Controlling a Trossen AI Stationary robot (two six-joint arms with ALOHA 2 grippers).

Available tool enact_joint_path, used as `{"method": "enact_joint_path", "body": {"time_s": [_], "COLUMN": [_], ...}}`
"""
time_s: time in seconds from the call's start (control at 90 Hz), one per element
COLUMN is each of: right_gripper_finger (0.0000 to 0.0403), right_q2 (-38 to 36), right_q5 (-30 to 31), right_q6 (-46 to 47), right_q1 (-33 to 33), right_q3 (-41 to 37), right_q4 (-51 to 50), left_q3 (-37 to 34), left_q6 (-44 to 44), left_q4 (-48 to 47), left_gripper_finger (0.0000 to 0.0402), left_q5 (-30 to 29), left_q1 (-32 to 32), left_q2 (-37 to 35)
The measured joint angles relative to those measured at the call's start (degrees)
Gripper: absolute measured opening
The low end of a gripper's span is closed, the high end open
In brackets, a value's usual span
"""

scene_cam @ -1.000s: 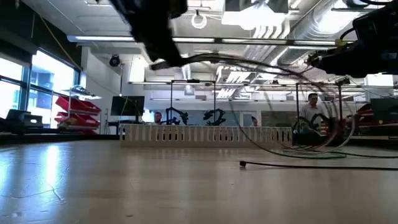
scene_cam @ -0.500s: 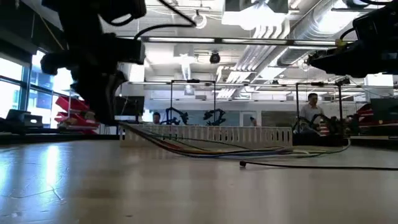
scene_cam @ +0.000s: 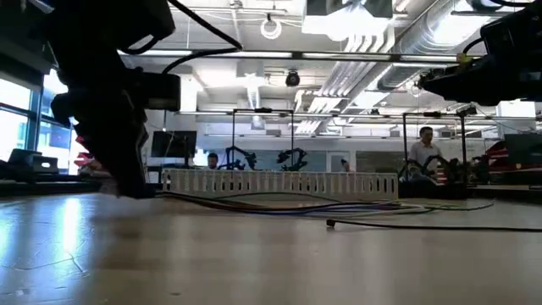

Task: Ziptie cables
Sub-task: Move the cable wires to the center of the table

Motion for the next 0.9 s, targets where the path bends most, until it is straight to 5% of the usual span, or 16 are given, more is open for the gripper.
{"method": "enact_joint_path", "body": {"time_s": [0.489,0.611,0.722,0.9], "right_gripper_finger": [0.0016,0.0016,0.0016,0.0016], "right_q2": [0.00,0.00,0.01,0.00], "right_q5": [5.18,5.08,0.00,-9.85], "right_q6": [-1.15,-9.57,-9.10,8.67], "right_q1": [-0.02,-0.02,0.00,0.11], "right_q3": [-0.01,-0.01,-0.01,-0.01], "right_q4": [0.57,0.61,0.60,5.90], "left_q3": [-0.57,-0.57,-0.57,-0.57], "left_q6": [-0.38,-1.59,-2.63,-3.13], "left_q4": [0.68,0.72,1.61,3.58], "left_gripper_finger": [0.0001,0.0001,0.0001,0.0001], "left_q5": [-1.07,-1.19,-1.15,0.90], "left_q1": [0.02,0.02,0.02,0.02], "left_q2": [0.00,0.00,0.00,0.00]}}
